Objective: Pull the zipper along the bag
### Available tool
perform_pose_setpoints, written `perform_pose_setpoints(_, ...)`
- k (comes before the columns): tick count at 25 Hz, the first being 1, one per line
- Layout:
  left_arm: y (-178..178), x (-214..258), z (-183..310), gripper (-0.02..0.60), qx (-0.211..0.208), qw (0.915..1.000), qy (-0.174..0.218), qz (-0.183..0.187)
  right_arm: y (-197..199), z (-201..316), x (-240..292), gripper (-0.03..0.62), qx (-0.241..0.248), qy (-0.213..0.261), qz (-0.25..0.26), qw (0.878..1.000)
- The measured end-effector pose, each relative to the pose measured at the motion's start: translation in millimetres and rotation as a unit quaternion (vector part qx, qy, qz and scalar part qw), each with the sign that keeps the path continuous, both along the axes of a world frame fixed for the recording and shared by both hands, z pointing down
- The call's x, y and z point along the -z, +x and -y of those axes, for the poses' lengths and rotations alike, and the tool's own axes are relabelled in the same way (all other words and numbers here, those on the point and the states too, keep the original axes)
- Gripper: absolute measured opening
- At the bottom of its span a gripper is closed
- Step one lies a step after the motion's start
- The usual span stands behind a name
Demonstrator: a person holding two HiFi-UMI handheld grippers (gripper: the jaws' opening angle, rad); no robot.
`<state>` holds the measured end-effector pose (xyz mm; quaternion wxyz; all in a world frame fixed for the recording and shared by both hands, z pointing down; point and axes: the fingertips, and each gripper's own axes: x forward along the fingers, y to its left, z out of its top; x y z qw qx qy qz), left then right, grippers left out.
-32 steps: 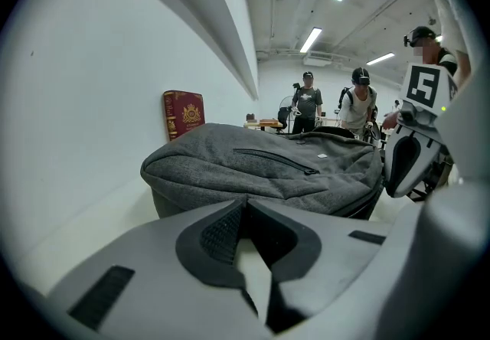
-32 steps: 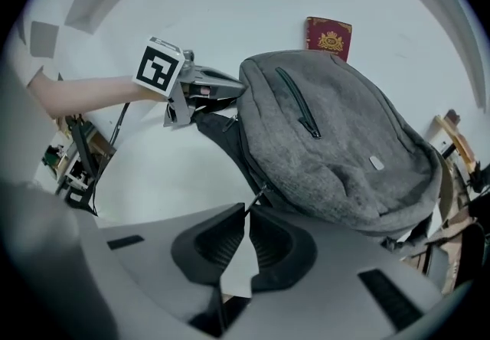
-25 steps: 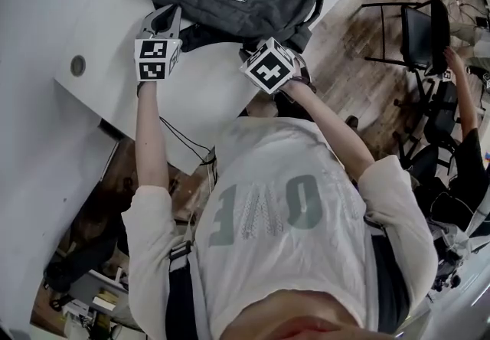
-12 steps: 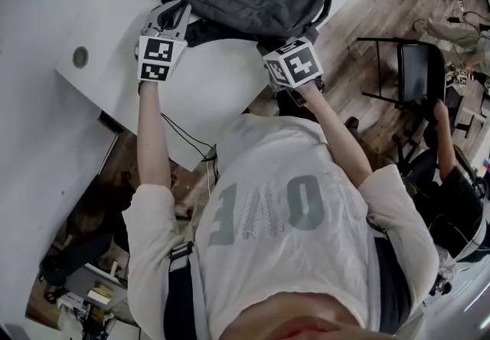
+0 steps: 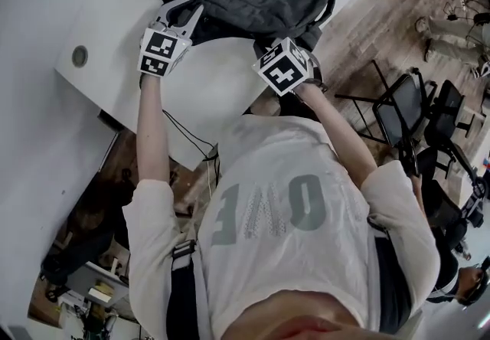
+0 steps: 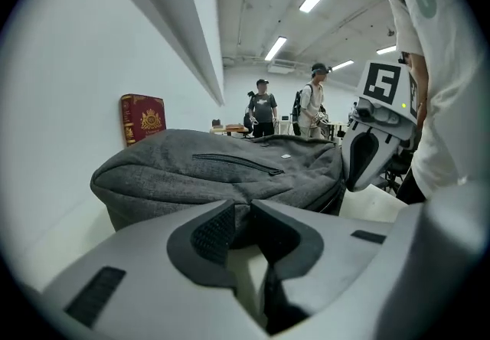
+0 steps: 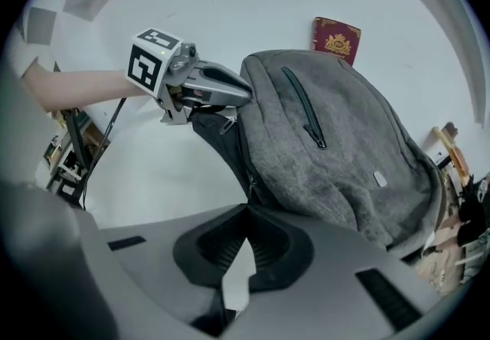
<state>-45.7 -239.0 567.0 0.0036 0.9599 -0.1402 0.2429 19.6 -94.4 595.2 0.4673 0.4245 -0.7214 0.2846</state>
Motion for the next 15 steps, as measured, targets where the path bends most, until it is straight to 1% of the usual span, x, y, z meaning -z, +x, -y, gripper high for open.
perform_pose_setpoints(3,0.2,-0.8,0.3,0.043,0.003,0.9999,-0.011,-0.007,-16.1,8.7,-1.9,0.028,0.031,-0.006,-0.005,0.999)
perform_pose_setpoints(5,0.3,-1.6,-0.9,0.043,0.005,0.9999,-0.013,-0.008,-27.5,15.6,-3.7,0.028,0.039,-0.012,0.003,0.999)
perform_pose_setpoints(8,2.4,-0.6,-1.0,0.043,0.002,0.9999,-0.01,-0.011,-37.2,23.4,-6.8,0.029,0.036,-0.02,0.014,0.999)
perform_pose_setpoints(12,3.6,-1.7,0.4,0.043,0.0,0.9999,-0.009,-0.01,-43.4,27.0,-9.7,0.029,0.009,-0.037,0.04,0.998)
perform_pose_setpoints(15,4.2,-1.4,0.8,0.043,0.003,0.9999,-0.011,-0.011,-56.7,41.6,-5.1,0.029,0.009,-0.033,0.055,0.998)
